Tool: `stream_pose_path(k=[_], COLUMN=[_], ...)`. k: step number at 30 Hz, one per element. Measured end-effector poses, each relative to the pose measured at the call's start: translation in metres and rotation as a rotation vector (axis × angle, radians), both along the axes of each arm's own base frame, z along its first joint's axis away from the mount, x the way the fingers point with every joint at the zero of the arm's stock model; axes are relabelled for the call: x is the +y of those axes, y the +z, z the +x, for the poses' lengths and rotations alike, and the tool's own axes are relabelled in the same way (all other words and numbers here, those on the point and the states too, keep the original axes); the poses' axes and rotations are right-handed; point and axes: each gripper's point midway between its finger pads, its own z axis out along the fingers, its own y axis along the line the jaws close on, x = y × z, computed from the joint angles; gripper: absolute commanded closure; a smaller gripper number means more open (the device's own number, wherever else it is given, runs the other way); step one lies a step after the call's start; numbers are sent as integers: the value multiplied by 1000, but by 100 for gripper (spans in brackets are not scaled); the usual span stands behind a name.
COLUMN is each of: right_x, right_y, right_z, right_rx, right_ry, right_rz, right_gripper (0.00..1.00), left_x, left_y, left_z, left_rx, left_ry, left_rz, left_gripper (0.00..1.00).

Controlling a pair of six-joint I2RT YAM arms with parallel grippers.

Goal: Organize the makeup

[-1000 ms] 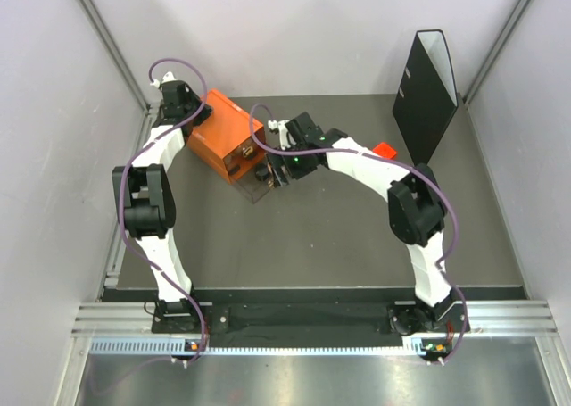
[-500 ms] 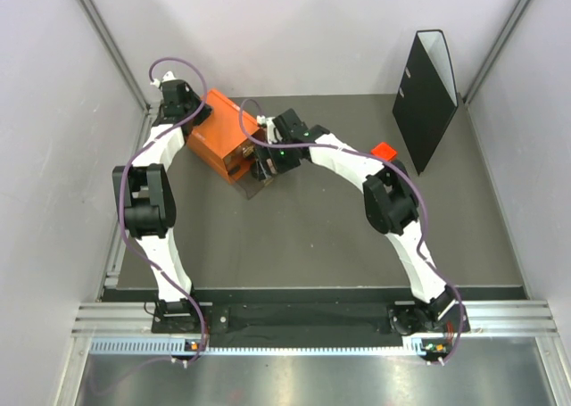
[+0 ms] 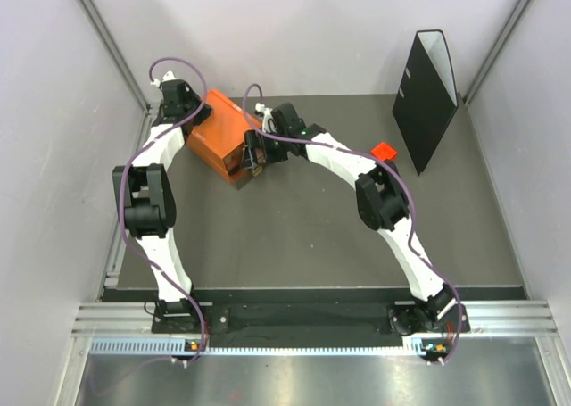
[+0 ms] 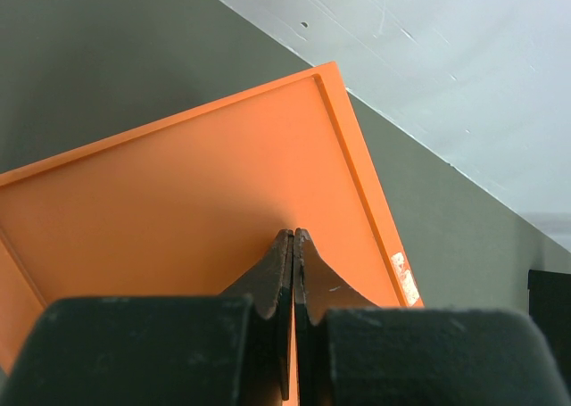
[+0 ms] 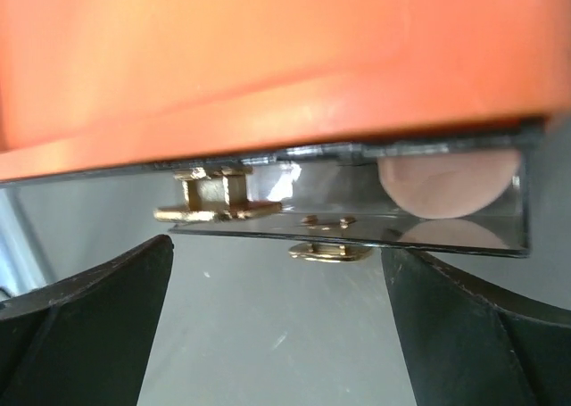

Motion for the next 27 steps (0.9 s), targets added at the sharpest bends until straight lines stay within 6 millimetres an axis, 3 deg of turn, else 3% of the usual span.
stream_pose_path(k=[13,18,22,27], right_x=[27,26,7,-38], right_y=[20,11,-7,-35], right_z=[12,10,-3,-45], right_rx=[-27,-30,-7,75], right_ry=[29,40,43,42], right_rz=[186,198,155,35], right_gripper=[0,0,0,0], left_x=[0,0,0,-1], left_y=[0,0,0,1], left_z=[0,0,0,-1], left_rx=[0,-1,-2,-6], left_ry=[-2,-4,-8,-18], left_rz=[2,6,12,20], left_gripper=[100,100,100,100])
